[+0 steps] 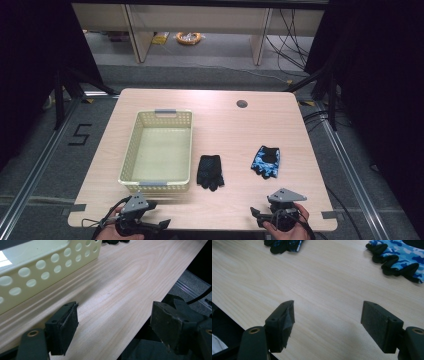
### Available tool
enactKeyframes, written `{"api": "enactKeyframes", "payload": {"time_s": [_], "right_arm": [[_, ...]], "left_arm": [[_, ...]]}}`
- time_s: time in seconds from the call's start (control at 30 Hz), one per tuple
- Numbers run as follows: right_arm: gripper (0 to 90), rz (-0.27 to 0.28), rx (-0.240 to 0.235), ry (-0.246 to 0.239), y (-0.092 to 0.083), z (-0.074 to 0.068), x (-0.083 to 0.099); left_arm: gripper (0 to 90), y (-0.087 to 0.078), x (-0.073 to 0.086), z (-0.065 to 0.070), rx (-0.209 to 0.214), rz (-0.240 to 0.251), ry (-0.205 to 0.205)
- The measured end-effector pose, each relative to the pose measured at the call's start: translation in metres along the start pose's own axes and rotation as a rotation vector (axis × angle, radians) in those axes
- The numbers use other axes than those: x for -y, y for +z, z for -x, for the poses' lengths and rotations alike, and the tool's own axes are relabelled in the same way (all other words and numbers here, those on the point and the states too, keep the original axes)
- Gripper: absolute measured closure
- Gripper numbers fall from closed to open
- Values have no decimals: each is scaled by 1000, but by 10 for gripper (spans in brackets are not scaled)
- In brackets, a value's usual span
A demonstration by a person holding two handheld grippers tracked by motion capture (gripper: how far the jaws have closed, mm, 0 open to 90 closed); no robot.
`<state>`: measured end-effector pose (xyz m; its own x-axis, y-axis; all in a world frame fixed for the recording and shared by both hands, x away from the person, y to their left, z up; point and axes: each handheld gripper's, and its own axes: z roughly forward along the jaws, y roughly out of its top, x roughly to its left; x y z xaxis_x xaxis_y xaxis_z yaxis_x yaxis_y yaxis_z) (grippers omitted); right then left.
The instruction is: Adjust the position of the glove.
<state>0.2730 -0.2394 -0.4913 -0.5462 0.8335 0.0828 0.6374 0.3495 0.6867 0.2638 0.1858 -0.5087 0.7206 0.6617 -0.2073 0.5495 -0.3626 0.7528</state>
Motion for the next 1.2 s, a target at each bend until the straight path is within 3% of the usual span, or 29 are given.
{"api": "enactKeyframes", "payload": {"time_s": [0.03, 0.1, 0.13, 0.17, 0.2, 0.23, 0.27, 0.3, 0.37, 0.4, 0.57, 0.63, 0.7, 0.73, 0.77, 0.8, 0.83, 0.87, 0.97, 1.03, 1.1, 1.17, 1.2], "right_arm": [[280, -9, -11, -7, -1, 1, -1], [280, 6, 4, -22, 0, 3, 0], [281, 4, 17, 0, -1, 1, -1], [280, 14, 27, -17, -1, 2, -1], [281, 19, 20, -12, 0, 3, -1], [281, 21, 13, 9, 0, 2, -1], [281, 24, 14, -7, 0, 3, -1], [281, 12, 5, 14, -1, 3, -2], [281, 23, 23, 1, -1, 3, -2], [281, 19, 23, 10, -1, 3, -3], [281, 25, 28, 19, 0, 2, -4], [281, 40, 24, -9, 2, 3, -5], [282, 43, 20, -5, 3, 2, -7], [282, 33, 12, 28, 2, 0, -8], [282, 48, 9, 13, 4, 1, -9], [282, 36, 13, 27, 2, -1, -10], [282, 55, 15, -12, 4, 1, -10], [282, 44, 21, 11, 4, 0, -11], [291, 51, 9, 16, 6, -2, -15], [291, 64, 14, -2, 8, -2, -19], [294, 56, 6, 17, 9, -4, -23], [301, 87, 11, -23, 13, -3, -29], [301, 83, 8, 1, 14, -5, -32]], "left_arm": [[216, -1, 0, -1, -1, -14, 13], [217, 0, 0, 0, -1, -1, 0], [216, 0, 0, 0, -1, 0, -1], [216, 0, 0, 0, -1, 0, -3], [216, -2, -1, -2, -4, -30, 17], [216, -1, 0, -1, -9, -20, 14], [216, -1, 0, -1, -8, -23, 15], [216, 0, 0, 0, 1, -3, -7], [216, -2, -1, -1, 0, -26, 20], [217, 0, 0, 0, -1, -6, -3], [217, -1, -1, -1, -9, -20, 13], [218, -2, -1, -2, -4, -30, 14], [218, 0, -1, 0, 5, -11, -18], [218, 0, 0, 1, 2, -5, -32], [218, 0, 0, 1, -2, 1, -33], [218, 0, 0, 1, -2, 1, -32], [218, 0, 0, 1, -2, 1, -32], [218, 0, -1, 0, -4, 1, -18], [217, 1, 0, 1, -2, 0, -31], [218, 1, 0, 1, -2, 0, -34], [218, 1, 0, 1, -1, 0, -33], [218, 0, -1, 0, -4, -14, -18], [218, 0, -1, -1, -7, -15, -15]]}}
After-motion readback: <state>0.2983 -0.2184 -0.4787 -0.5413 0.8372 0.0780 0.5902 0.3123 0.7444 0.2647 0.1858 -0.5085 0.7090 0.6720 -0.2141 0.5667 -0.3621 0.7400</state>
